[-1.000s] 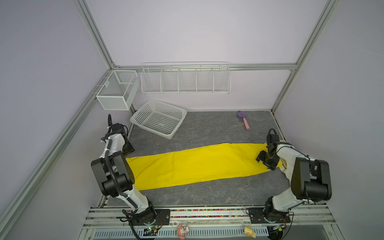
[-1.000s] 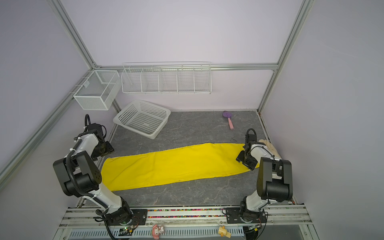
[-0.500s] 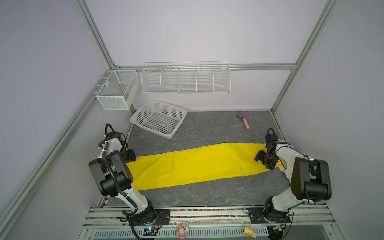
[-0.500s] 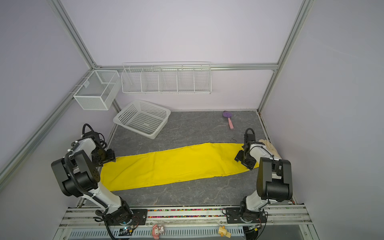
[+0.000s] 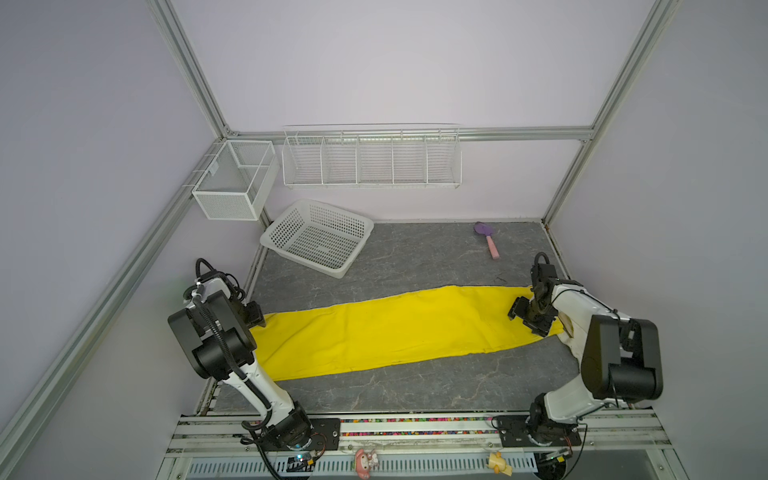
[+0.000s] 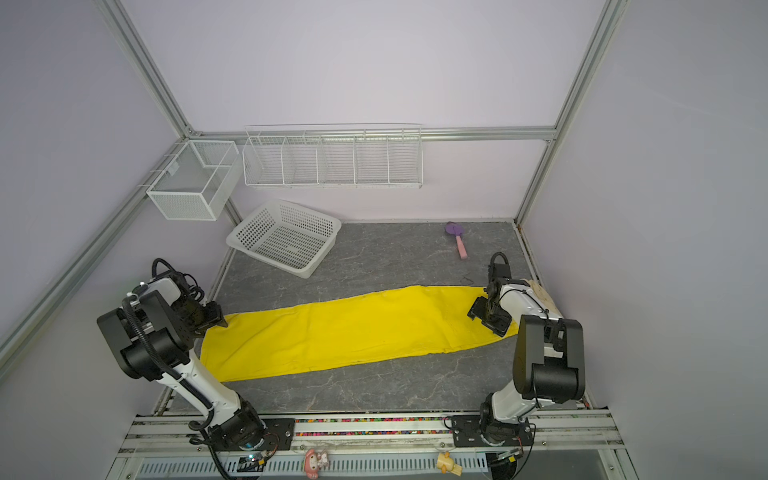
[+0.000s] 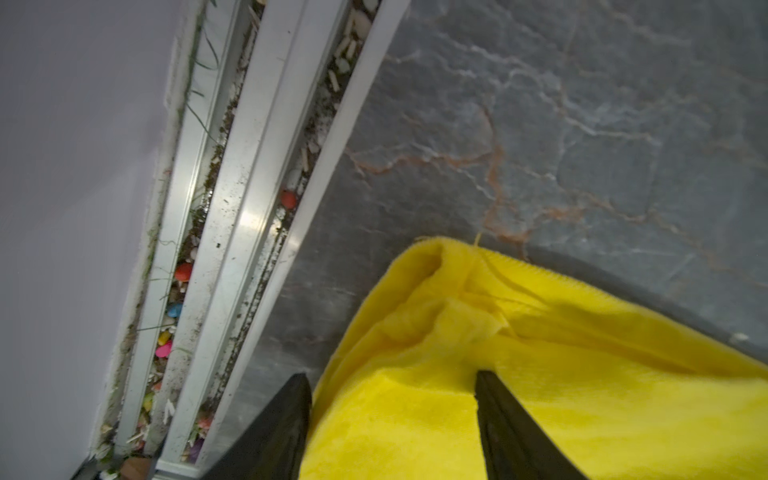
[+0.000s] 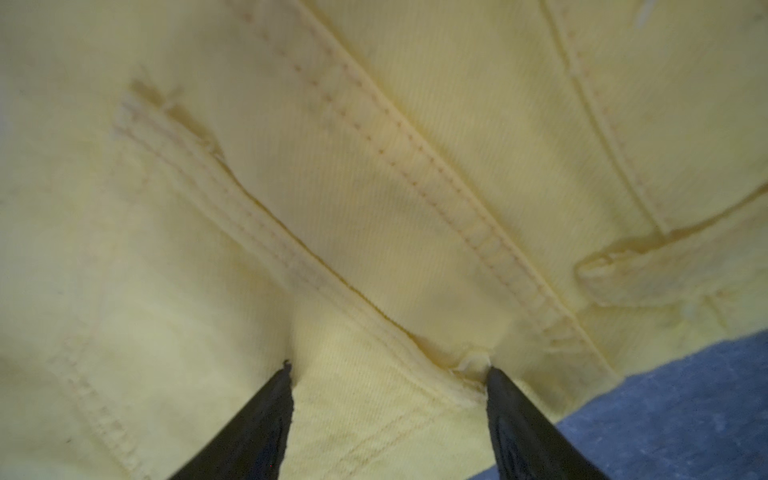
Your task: Fold and stack the trousers
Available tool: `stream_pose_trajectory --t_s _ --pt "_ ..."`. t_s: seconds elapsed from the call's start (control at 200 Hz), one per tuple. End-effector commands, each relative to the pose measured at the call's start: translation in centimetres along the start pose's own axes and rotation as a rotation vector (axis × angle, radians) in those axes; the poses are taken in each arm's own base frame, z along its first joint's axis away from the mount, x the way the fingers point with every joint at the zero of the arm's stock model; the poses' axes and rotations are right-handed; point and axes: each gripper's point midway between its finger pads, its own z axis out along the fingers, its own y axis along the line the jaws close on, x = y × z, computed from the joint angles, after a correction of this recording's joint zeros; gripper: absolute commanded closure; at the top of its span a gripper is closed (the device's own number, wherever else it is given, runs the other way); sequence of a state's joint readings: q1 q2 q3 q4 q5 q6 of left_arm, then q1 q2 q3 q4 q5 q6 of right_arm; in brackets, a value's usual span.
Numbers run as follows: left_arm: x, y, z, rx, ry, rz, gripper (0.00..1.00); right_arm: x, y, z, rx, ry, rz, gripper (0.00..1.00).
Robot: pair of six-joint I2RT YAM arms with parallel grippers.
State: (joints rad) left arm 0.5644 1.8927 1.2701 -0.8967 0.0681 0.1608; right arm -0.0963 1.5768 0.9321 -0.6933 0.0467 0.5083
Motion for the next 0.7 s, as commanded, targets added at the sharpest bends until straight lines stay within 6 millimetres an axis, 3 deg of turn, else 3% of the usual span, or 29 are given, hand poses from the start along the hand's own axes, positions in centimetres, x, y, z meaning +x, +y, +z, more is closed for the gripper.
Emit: stream_pose_trajectory --t_s 0.0,0.2,0.305,0.35,0.53,0.695 --pt "0.6 -1.0 1.3 0.055 0.033 0.002 0.42 0.1 0.7 -0.6 -0.025 0.014 -0.003 0.25" --pt "1.2 -0.6 2.8 0.034 0.094 -0.025 0.79 -0.9 1.7 -2.4 -0.065 -0.018 -0.017 0.18" --pt "0.9 -0.2 2.1 0.007 0.101 -0.035 1.00 -1.3 2.7 -3.5 -0.113 -0.030 -0.025 0.10" --pt "0.6 0.1 1.6 -0.011 0.095 -0.043 1.00 -1.4 3.1 -3.8 -0.135 -0.033 -0.031 0.05" --pt "0.1 1.3 -1.6 -0.095 0.057 -0.097 1.00 -1.3 4.9 -4.8 -0.223 -0.024 -0.055 0.03" --pt "-0.3 0.7 -6.3 -0.095 -0.030 -0.186 1.00 -0.6 7.0 -5.5 -0.289 -0.012 -0.127 0.01"
